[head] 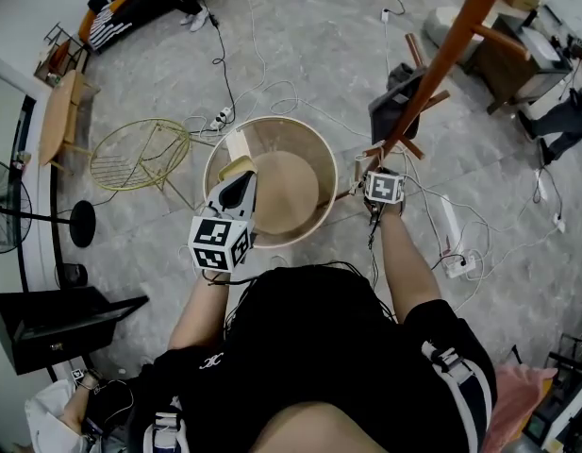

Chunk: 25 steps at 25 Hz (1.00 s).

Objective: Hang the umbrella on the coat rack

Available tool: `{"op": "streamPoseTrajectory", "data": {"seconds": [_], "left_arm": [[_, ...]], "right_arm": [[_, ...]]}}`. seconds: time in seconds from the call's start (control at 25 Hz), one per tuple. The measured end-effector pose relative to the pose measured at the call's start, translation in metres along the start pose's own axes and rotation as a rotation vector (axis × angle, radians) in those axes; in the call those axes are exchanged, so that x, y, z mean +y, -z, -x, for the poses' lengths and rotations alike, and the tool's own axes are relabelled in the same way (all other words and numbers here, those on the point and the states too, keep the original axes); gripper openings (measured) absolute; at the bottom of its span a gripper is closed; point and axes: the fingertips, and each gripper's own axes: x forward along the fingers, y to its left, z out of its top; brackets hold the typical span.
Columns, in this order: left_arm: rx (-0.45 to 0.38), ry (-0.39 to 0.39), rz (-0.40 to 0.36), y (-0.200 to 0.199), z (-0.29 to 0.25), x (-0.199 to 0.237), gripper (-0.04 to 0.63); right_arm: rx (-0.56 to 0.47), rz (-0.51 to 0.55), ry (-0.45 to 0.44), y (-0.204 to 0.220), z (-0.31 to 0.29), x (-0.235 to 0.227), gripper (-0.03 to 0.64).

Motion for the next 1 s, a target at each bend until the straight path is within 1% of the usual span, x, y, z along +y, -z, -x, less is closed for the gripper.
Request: {"op": "streamPoseTrajectory", "data": {"seconds": [0.12, 0.24, 0.44, 0.52, 0.6, 0.68, 0.84, 0.92, 1.0], "left_arm": [[0.002, 0.006, 0.005, -0.001, -0.002, -0.002, 0.018], [0.001, 0.019, 0.000, -0.003, 0.000, -0.007, 0.018], [0.002, 0.039, -0.003, 0.007, 0.006, -0.017, 0.018], [0.000, 0.049, -0.002, 0.007, 0.006, -0.017, 0.018], [-0.006, 0.067, -0.003, 0.005, 0.004, -0.018, 0.018], [-0.023, 0.095, -0.003, 0.002, 0.000, -0.023, 0.018], [-0.073, 0.139, 0.017, -0.005, -0.004, -0.033, 0.018], [-0.099, 0.160, 0.026, -0.013, -0.005, -0.034, 0.018], [-0.121, 0.177, 0.026, -0.021, -0.006, -0.035, 0.018]], "right_arm": [[0.013, 0.024, -0.015, -0.002, -0.003, 0.007, 0.023], [0.017, 0.037, 0.012, -0.001, -0.002, 0.007, 0.024], [-0.015, 0.001, 0.027, 0.009, 0.022, 0.001, 0.018], [-0.094, -0.050, -0.009, -0.007, 0.043, 0.010, 0.018], [-0.207, -0.102, -0.067, -0.031, 0.069, 0.024, 0.018], [-0.323, -0.123, -0.111, -0.057, 0.106, 0.035, 0.017], [-0.508, -0.066, -0.151, -0.096, 0.189, 0.055, 0.017], [-0.600, -0.036, -0.151, -0.112, 0.231, 0.064, 0.017], [-0.670, -0.022, -0.132, -0.123, 0.266, 0.069, 0.017]]}}
